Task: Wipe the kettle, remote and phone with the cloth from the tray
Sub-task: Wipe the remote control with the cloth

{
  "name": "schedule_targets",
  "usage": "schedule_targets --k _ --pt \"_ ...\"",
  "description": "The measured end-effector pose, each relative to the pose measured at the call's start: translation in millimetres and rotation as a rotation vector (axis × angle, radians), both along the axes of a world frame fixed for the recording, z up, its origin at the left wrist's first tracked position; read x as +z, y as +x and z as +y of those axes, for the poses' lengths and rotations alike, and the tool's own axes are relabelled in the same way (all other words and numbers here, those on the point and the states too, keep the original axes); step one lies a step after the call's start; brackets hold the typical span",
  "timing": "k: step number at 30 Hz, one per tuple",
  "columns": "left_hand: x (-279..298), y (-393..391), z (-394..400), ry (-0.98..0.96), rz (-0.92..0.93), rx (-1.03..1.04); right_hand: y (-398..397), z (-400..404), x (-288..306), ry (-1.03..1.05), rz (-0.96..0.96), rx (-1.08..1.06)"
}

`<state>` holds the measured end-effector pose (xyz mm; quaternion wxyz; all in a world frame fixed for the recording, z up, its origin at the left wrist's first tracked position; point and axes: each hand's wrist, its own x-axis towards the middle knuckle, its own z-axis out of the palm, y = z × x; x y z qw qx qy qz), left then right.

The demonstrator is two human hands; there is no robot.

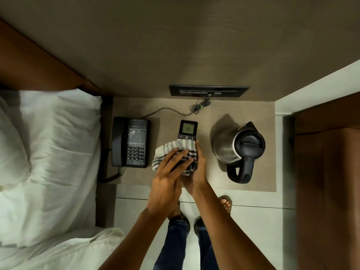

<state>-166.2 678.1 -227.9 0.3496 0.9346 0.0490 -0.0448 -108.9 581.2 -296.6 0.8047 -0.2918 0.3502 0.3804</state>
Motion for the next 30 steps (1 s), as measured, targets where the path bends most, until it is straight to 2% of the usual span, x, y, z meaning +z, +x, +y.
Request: schedule_targets --k 3,7,12,14,16,20,26,30 --pt "0.3 -28.6 2.2 0.001 0.048 -0.008 0.3 -1.9 -6.2 -0.005 0.01 -0.005" --pt "3.5 -36.7 -2.8 -0.002 -0.001 0.025 -2.2 -6.6 -11.2 0.068 0.039 -0.01" --pt "7.1 42.0 -10.2 0.009 -0.131 0.248 6.6 1.4 4.5 0.184 -0.046 -0.116" --pt "1.5 76.5 -6.1 0.051 -0.139 0.213 8.5 5.7 7.3 0.162 -0.089 -0.138" --pt "-2.5 89.2 -3.9 0.09 -0.089 0.131 9.8 7.5 9.9 0.177 -0.053 -0.18" --pt "-3.5 53.8 -6.2 0.109 -0.038 0.07 11.6 1.7 6.6 0.131 0.02 -0.186" --pt "-3.2 -6.6 1.5 0.028 0.004 -0.007 11.5 -6.5 -6.6 0.026 -0.013 0.022" --pt "-5.4 -34.0 3.5 0.036 -0.005 -0.022 7.5 -3.0 -18.2 -0.014 0.007 0.0"
